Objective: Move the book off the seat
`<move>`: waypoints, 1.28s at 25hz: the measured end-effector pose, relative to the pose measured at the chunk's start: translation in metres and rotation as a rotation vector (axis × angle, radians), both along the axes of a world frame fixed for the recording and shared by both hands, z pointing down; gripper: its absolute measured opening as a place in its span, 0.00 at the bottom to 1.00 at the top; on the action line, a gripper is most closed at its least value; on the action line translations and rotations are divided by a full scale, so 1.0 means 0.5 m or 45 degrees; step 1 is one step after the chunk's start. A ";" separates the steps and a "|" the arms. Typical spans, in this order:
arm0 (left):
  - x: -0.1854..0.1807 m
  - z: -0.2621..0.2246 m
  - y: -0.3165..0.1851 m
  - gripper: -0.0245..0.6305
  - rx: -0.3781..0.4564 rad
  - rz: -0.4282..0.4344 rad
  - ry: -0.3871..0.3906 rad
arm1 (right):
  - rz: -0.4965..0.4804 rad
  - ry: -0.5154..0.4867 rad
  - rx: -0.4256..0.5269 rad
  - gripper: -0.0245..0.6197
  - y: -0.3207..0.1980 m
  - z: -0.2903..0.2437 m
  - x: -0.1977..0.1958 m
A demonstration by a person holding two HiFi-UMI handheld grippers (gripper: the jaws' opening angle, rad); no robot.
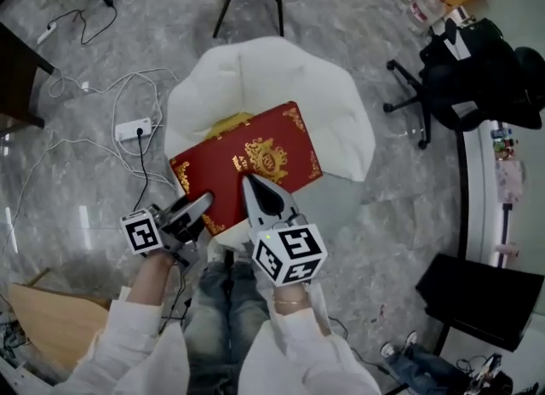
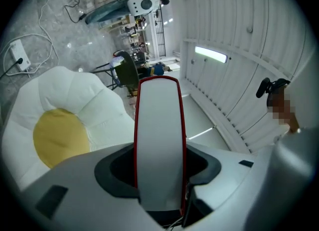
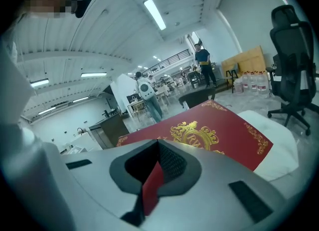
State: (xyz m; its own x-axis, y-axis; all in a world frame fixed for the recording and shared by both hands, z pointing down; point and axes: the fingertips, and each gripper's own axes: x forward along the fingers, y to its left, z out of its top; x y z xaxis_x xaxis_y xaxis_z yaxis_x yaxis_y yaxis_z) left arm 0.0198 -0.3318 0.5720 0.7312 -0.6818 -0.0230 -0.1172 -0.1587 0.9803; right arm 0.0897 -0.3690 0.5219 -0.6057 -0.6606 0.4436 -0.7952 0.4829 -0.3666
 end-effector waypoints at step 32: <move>-0.198 -0.502 0.143 0.41 0.272 -0.666 0.135 | -0.553 -0.140 0.371 0.05 0.159 -0.496 -0.164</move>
